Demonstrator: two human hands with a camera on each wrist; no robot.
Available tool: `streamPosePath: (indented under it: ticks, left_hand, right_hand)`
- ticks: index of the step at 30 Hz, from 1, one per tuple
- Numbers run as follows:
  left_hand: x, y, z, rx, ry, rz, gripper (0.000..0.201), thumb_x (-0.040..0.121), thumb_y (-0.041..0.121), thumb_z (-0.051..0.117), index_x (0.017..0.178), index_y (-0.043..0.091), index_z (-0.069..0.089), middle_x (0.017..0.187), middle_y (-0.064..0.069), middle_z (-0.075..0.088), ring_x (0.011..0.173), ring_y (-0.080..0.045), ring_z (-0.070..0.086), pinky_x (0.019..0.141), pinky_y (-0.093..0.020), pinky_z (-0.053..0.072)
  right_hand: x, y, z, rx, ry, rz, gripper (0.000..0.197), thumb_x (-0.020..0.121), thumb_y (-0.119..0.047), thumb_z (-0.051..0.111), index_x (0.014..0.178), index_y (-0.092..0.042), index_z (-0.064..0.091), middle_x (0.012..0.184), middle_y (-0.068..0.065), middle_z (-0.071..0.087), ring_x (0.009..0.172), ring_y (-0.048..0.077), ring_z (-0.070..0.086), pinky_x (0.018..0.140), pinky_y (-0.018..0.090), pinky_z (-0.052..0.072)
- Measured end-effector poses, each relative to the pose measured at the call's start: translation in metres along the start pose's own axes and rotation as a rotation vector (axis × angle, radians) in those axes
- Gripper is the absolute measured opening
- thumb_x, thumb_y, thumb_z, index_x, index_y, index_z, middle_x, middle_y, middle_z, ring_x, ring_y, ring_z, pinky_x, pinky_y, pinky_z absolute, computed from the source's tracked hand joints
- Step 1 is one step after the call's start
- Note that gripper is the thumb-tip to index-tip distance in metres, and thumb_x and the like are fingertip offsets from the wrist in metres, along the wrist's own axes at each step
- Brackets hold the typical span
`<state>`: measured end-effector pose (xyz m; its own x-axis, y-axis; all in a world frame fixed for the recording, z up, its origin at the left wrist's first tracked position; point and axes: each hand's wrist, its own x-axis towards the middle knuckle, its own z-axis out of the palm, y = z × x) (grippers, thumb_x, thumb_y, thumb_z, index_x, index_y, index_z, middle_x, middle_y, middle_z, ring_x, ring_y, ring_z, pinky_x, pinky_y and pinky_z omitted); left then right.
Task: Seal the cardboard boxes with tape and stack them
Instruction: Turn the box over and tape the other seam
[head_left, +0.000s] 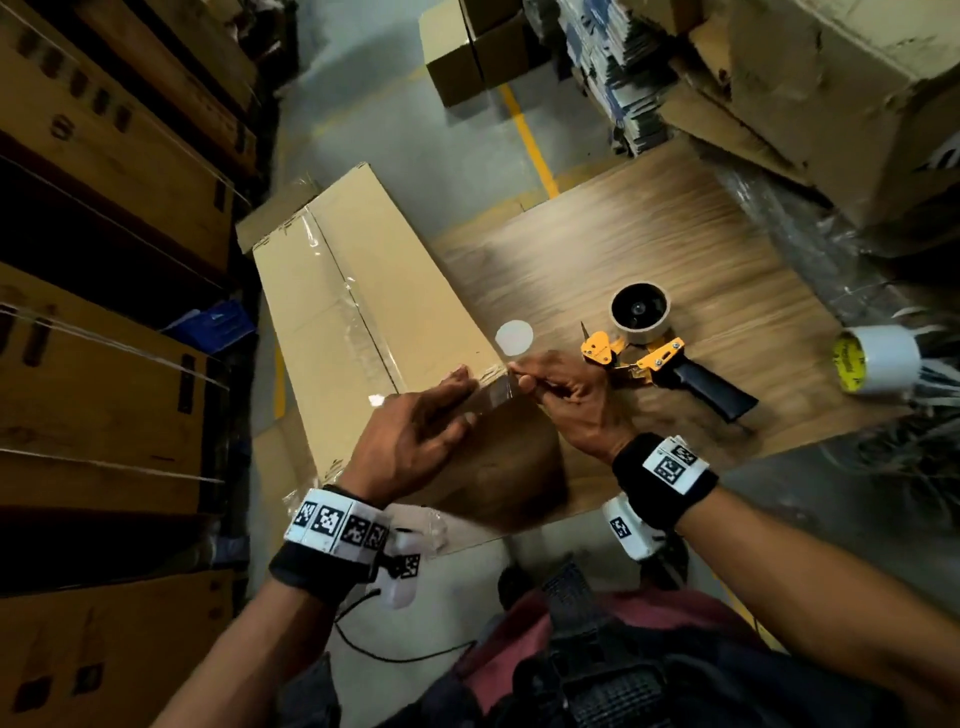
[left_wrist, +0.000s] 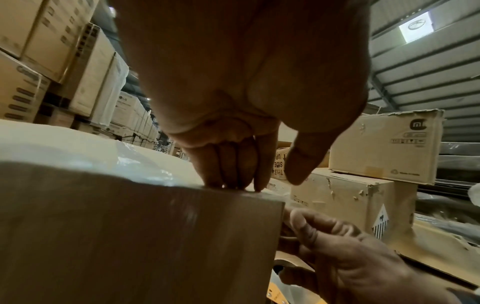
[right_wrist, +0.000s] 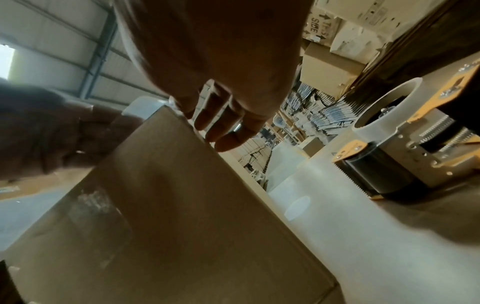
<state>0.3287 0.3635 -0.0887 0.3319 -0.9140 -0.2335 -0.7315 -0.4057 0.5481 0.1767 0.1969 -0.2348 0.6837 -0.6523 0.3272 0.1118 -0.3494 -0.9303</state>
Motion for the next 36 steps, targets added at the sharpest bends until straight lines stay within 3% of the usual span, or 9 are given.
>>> streamPosePath:
  ticks: [4, 8, 13, 17, 21, 24, 28, 31, 36]
  left_hand:
    - [0.006, -0.011, -0.007, 0.040, -0.054, 0.078, 0.051, 0.096, 0.039, 0.058, 0.147, 0.031, 0.059, 0.152, 0.021, 0.050, 0.139, 0.005, 0.046, 0.117, -0.032, 0.043]
    - [0.009, -0.020, -0.010, 0.051, -0.075, 0.148, 0.051, 0.097, 0.038, 0.058, 0.147, 0.030, 0.059, 0.153, 0.017, 0.050, 0.140, 0.002, 0.046, 0.117, -0.033, 0.043]
    - [0.009, -0.018, -0.014, 0.129, -0.108, 0.188, 0.066, 0.086, 0.046, 0.053, 0.149, 0.027, 0.057, 0.156, 0.012, 0.048, 0.139, -0.012, 0.052, 0.112, -0.036, 0.048]
    - [0.008, -0.013, -0.017, 0.163, -0.142, 0.204, 0.087, 0.073, 0.061, 0.044, 0.151, 0.024, 0.055, 0.157, 0.009, 0.047, 0.138, -0.016, 0.054, 0.109, -0.032, 0.047]
    - [0.009, -0.012, -0.020, 0.164, -0.149, 0.202, 0.088, 0.071, 0.061, 0.046, 0.150, 0.024, 0.056, 0.156, 0.010, 0.049, 0.135, -0.013, 0.056, 0.106, -0.023, 0.044]
    - [0.010, -0.012, -0.020, 0.199, -0.168, 0.202, 0.084, 0.074, 0.057, 0.051, 0.151, 0.026, 0.055, 0.156, 0.012, 0.048, 0.134, -0.013, 0.056, 0.105, -0.019, 0.042]
    - [0.015, -0.019, -0.022, 0.186, -0.189, 0.205, 0.086, 0.074, 0.063, 0.048, 0.151, 0.027, 0.055, 0.155, 0.013, 0.048, 0.137, -0.013, 0.053, 0.110, -0.027, 0.045]
    - [0.016, -0.020, -0.022, 0.181, -0.201, 0.218, 0.087, 0.075, 0.066, 0.046, 0.151, 0.026, 0.055, 0.155, 0.012, 0.048, 0.137, -0.015, 0.054, 0.108, -0.026, 0.045]
    - [0.017, -0.023, -0.023, 0.119, -0.190, 0.215, 0.080, 0.074, 0.053, 0.050, 0.149, 0.028, 0.057, 0.153, 0.013, 0.050, 0.138, -0.008, 0.052, 0.113, -0.032, 0.047]
  right_hand:
    - [-0.011, -0.009, 0.012, -0.067, 0.150, -0.057, 0.033, 0.094, -0.002, 0.058, 0.122, -0.007, 0.075, 0.118, 0.005, 0.074, 0.110, 0.015, 0.071, 0.095, 0.034, 0.059]
    - [-0.015, -0.026, 0.010, 0.199, 0.283, 0.342, 0.027, 0.106, -0.013, 0.055, 0.130, -0.013, 0.068, 0.110, -0.004, 0.077, 0.100, 0.011, 0.073, 0.075, 0.034, 0.060]
    - [-0.017, -0.053, 0.012, -0.009, 0.043, 0.067, 0.062, 0.098, -0.010, 0.061, 0.157, -0.017, 0.043, 0.159, -0.003, 0.047, 0.146, 0.008, 0.043, 0.114, 0.025, 0.043]
    - [-0.036, -0.047, 0.037, -0.089, -0.036, 0.042, 0.085, 0.091, -0.008, 0.067, 0.164, -0.016, 0.023, 0.167, -0.002, 0.030, 0.153, 0.010, 0.030, 0.125, 0.036, 0.029]
    - [-0.042, -0.029, 0.036, -0.169, -0.016, 0.097, 0.087, 0.087, -0.012, 0.068, 0.163, -0.019, 0.027, 0.164, 0.000, 0.037, 0.150, 0.011, 0.037, 0.122, 0.037, 0.036]
    - [-0.051, -0.013, 0.027, -0.113, -0.074, 0.227, 0.064, 0.097, -0.035, 0.054, 0.158, -0.026, 0.038, 0.159, -0.003, 0.043, 0.146, 0.008, 0.042, 0.121, 0.037, 0.038]
    - [-0.046, -0.009, 0.013, 0.086, 0.090, 0.321, 0.034, 0.109, -0.042, 0.043, 0.137, -0.035, 0.062, 0.143, -0.013, 0.061, 0.135, 0.002, 0.054, 0.113, 0.037, 0.048]
    - [-0.028, -0.013, 0.015, 0.093, 0.302, 0.258, 0.026, 0.108, -0.030, 0.053, 0.125, -0.025, 0.072, 0.131, -0.014, 0.068, 0.125, 0.001, 0.062, 0.103, 0.035, 0.055]
    - [-0.024, -0.009, 0.041, -0.033, 0.332, 0.053, 0.030, 0.099, -0.025, 0.067, 0.127, -0.016, 0.073, 0.128, -0.005, 0.071, 0.116, 0.003, 0.068, 0.094, 0.028, 0.058]
